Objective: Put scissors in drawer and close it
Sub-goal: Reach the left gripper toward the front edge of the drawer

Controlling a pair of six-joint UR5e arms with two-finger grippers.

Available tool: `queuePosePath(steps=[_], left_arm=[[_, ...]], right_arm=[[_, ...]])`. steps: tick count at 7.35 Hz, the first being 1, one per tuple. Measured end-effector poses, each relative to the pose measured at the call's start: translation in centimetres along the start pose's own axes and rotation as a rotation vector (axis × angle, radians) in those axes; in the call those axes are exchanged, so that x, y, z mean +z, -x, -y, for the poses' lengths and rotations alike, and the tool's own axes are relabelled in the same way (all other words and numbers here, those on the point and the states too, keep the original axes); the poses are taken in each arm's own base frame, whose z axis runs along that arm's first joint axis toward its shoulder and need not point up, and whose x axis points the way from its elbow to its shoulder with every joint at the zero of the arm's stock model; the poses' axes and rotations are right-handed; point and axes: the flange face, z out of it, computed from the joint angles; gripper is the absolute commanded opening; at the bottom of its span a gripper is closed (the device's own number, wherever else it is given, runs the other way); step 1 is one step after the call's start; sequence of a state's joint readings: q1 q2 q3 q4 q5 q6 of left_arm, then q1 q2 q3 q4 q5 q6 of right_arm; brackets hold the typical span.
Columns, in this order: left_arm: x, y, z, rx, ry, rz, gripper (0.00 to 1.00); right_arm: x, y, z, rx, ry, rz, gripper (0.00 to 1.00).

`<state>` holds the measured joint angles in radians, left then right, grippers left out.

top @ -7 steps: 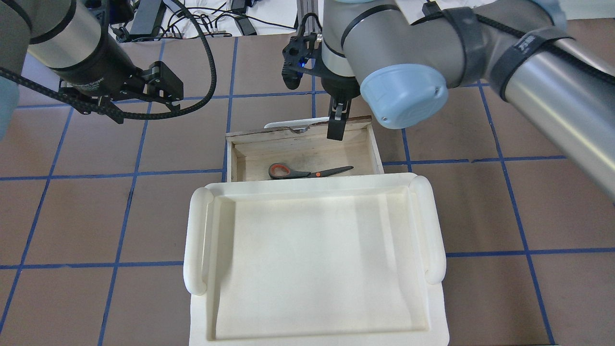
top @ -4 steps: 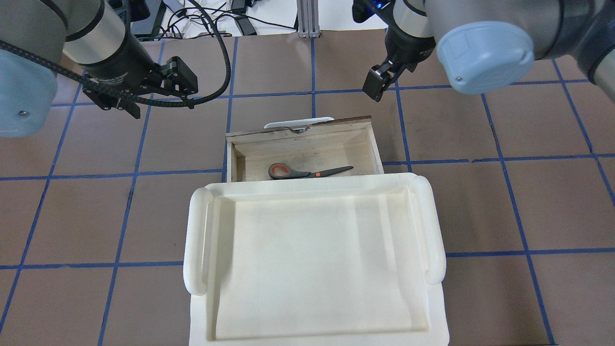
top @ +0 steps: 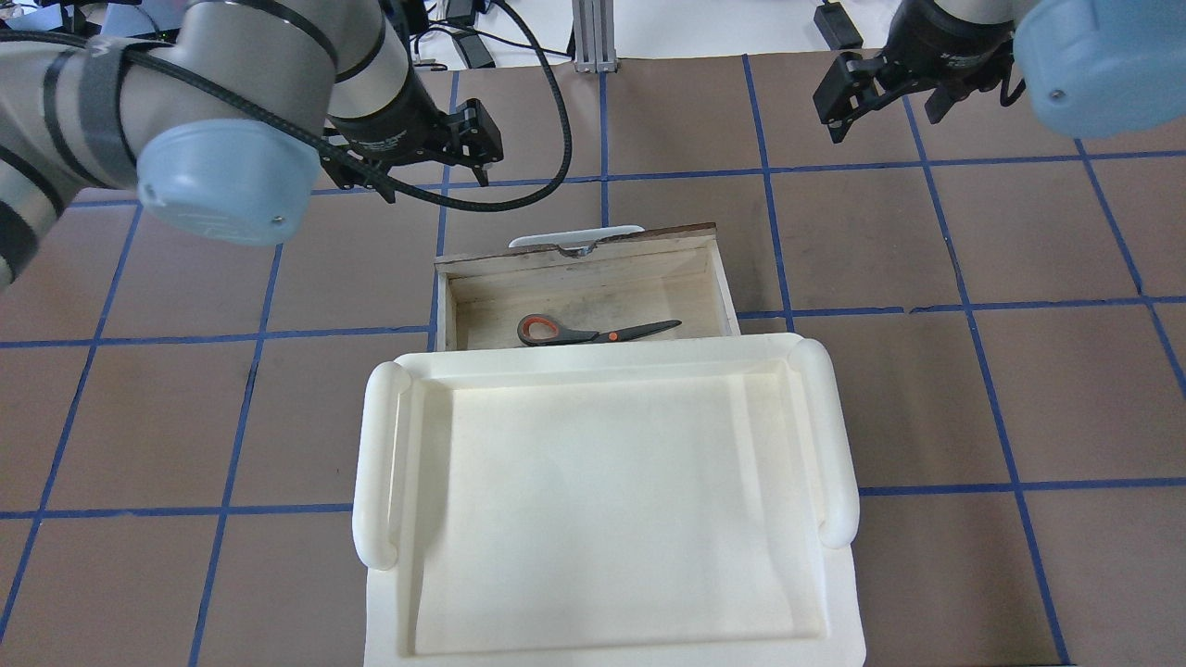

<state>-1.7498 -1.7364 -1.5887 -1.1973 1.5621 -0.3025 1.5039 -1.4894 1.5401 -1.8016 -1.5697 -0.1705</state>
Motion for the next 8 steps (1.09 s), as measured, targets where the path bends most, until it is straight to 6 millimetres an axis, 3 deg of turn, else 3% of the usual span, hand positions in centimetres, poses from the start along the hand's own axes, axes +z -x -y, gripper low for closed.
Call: queuePosePath(steps=[2, 4, 6, 8], left_arm=[[4.5, -4.2, 1.4, -0.014, 0.009, -0.002, 1.00], [8.5, -8.7, 2.8, -0.013, 0.022, 0.038, 1.00], [11.9, -10.9, 3.6, -0.021, 0.046, 0.070, 1.00], [13.3, -11.8, 5.2, -0.026, 0.038, 0.064, 1.00]], right_arm=[[0.4, -0.7, -1.0, 0.138, 0.044, 0.005, 1.00], [1.4, 0.4, -2.5, 0.160, 0.073, 0.011, 1.00], [2.0, 1.5, -3.4, 0.116, 0.084, 0.014, 1.00], [0.8, 1.8, -4.2, 0.092, 0.072, 0.018, 1.00]])
